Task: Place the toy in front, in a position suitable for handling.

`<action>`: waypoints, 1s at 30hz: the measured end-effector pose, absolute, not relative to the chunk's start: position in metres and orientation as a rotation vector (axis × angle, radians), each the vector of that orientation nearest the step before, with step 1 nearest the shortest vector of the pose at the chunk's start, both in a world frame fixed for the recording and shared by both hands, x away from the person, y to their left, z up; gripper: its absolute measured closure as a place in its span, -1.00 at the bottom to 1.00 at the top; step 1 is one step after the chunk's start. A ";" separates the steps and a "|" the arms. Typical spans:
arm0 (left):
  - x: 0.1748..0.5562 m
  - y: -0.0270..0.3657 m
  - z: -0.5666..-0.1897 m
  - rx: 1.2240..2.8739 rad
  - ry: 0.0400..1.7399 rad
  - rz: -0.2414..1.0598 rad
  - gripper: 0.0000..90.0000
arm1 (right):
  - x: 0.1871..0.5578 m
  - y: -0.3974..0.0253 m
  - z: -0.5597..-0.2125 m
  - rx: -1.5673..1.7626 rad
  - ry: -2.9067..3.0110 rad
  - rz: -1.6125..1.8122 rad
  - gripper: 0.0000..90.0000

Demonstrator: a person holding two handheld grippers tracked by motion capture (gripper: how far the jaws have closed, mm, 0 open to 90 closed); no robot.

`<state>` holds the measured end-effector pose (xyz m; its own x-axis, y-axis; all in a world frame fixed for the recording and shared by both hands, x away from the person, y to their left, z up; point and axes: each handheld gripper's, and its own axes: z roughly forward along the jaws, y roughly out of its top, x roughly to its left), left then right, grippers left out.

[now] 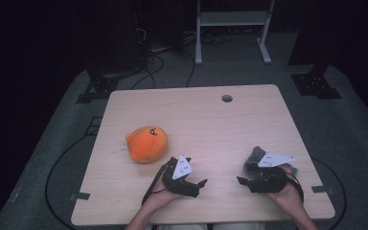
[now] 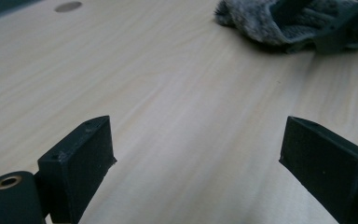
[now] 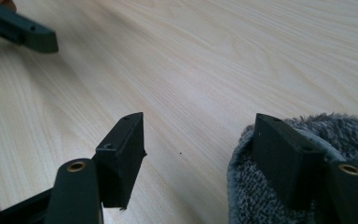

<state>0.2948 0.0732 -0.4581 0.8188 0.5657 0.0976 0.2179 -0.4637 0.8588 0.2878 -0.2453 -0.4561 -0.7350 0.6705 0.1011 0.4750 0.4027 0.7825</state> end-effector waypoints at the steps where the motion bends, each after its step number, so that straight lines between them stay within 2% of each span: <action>1: 0.295 0.073 -0.458 2.053 0.577 0.463 -0.81 | 0.288 -0.245 -0.456 1.012 2.430 1.241 -0.26; 20: 0.310 0.127 -0.408 1.840 0.704 0.628 -0.81 | 0.285 -0.242 -0.456 1.010 2.435 1.233 -0.26; 30: 0.316 0.155 -0.401 1.771 0.775 0.678 -0.81 | 0.286 -0.241 -0.457 1.007 2.444 1.228 -0.26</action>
<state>0.3158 0.1550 -0.4007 0.6316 0.7710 0.0817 0.1836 -0.2511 0.9504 0.2864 -0.2411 -0.4570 -0.7390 0.6664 0.0990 0.4771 0.4139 0.7753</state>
